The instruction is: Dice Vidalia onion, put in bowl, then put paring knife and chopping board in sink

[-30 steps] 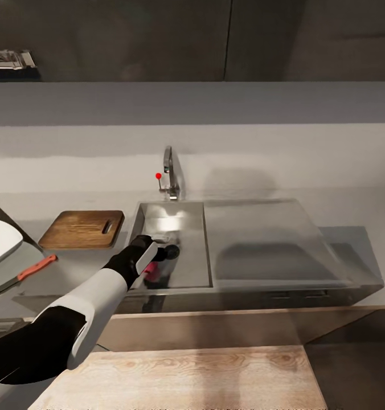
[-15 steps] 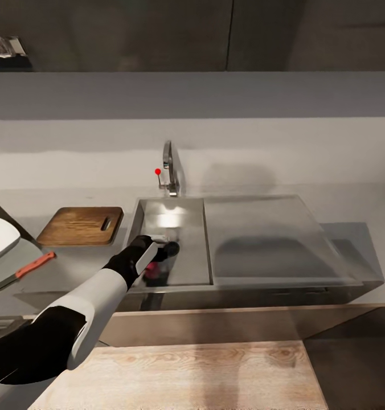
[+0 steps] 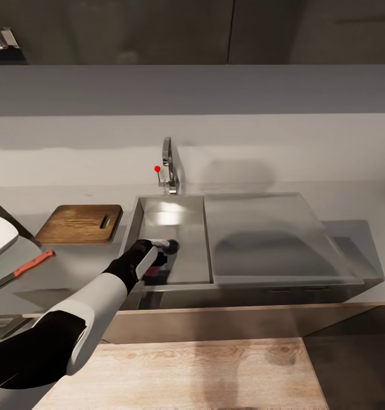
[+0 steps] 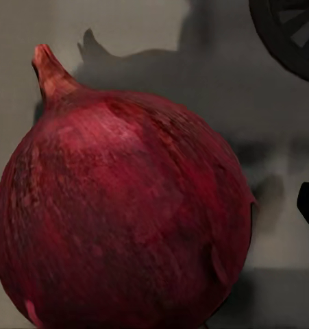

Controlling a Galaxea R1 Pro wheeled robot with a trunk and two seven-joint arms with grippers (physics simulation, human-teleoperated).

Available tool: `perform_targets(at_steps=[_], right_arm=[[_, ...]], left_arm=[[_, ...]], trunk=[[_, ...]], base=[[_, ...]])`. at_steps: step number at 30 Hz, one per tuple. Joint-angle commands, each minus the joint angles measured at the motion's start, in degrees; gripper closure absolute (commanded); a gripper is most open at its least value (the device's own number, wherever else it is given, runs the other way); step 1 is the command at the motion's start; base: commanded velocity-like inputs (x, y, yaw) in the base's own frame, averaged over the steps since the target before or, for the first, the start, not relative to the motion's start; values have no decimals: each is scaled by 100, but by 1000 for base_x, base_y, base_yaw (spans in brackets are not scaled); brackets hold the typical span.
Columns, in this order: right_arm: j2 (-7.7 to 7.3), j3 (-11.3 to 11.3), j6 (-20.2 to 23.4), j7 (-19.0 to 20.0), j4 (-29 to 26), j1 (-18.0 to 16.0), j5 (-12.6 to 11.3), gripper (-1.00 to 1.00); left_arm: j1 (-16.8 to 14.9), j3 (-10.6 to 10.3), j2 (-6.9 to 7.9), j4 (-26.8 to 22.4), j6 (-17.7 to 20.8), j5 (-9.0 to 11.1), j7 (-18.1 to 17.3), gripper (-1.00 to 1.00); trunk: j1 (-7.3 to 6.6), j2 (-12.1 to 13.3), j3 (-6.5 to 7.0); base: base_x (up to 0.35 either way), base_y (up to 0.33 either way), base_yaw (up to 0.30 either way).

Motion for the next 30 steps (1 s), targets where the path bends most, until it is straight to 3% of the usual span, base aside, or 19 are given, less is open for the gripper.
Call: perform_targets(at_steps=[1,30], right_arm=[[3,-30,-18,-13,4,-4,61,-100],[64,-36,-35,-20,-14,-4,48,-100]], left_arm=[[-4,-43,5,-6,17,61,48,-100],[-3,-43,5,-32,24,52,83,-100]], trunk=[[2,-8,-8],[2,-8,49]], base=[[0,0,0],[0,0,-16]])
